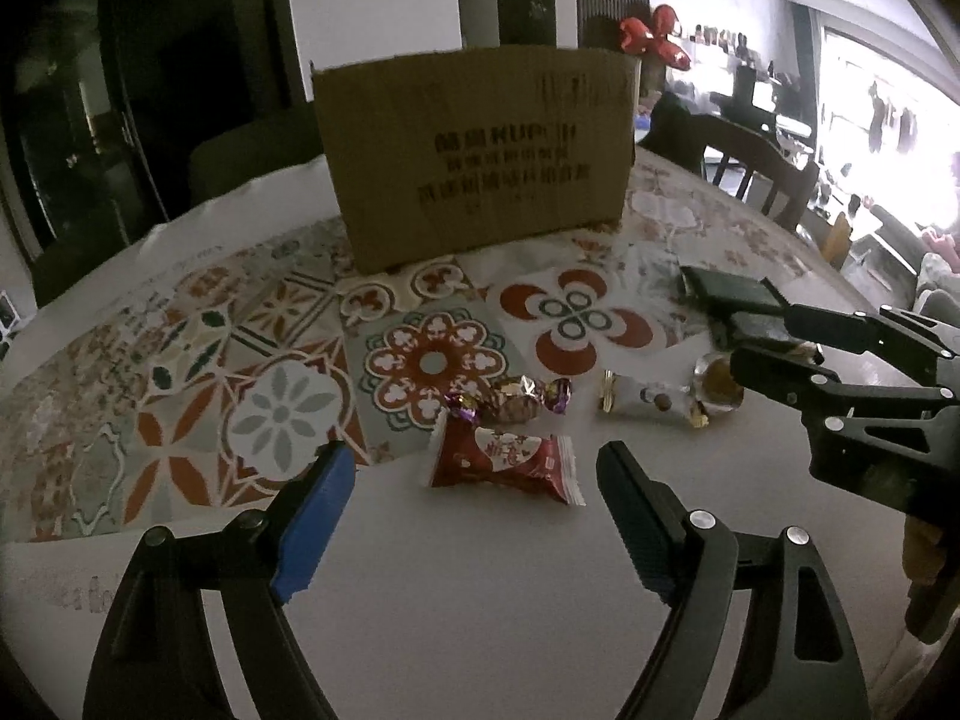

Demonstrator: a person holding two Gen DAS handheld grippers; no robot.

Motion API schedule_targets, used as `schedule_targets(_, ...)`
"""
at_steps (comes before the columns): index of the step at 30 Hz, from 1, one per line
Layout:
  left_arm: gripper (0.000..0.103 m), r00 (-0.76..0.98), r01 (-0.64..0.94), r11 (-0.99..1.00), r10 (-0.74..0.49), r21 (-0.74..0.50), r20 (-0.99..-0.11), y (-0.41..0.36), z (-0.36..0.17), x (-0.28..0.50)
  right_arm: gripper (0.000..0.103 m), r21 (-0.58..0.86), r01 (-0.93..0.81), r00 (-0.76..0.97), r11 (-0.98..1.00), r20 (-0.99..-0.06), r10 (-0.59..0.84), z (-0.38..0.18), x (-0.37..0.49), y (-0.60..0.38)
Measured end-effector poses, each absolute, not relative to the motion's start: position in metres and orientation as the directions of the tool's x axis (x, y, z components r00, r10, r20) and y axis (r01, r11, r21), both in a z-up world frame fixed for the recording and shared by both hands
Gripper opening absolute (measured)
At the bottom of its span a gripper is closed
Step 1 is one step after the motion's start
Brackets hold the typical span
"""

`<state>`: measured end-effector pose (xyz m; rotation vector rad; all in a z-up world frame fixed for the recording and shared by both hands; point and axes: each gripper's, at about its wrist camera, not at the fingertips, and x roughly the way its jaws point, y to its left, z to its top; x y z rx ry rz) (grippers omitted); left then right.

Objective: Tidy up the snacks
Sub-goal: 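Grasp the red-and-white candy bag with the left tool while the right tool grasps the gold round candy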

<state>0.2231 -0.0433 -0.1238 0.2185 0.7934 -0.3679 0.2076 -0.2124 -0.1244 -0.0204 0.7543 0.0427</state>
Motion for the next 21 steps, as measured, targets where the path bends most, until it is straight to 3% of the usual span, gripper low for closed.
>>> schedule_targets(16, 0.082, 0.595, 0.420, 0.906, -0.227, 0.058, -0.771, -0.052, -0.146, 0.244, 0.059, 0.024, -0.035, 0.688, 0.999, -0.725, 0.041, -0.143, 0.223, -0.217)
schedule_targets(21, 0.069, 0.570, 0.423, 0.906, -0.245, 0.025, -0.784, -0.054, -0.151, 0.248, 0.052, 0.045, -0.031, 0.678, 0.999, -0.733, 0.054, -0.146, 0.224, -0.219)
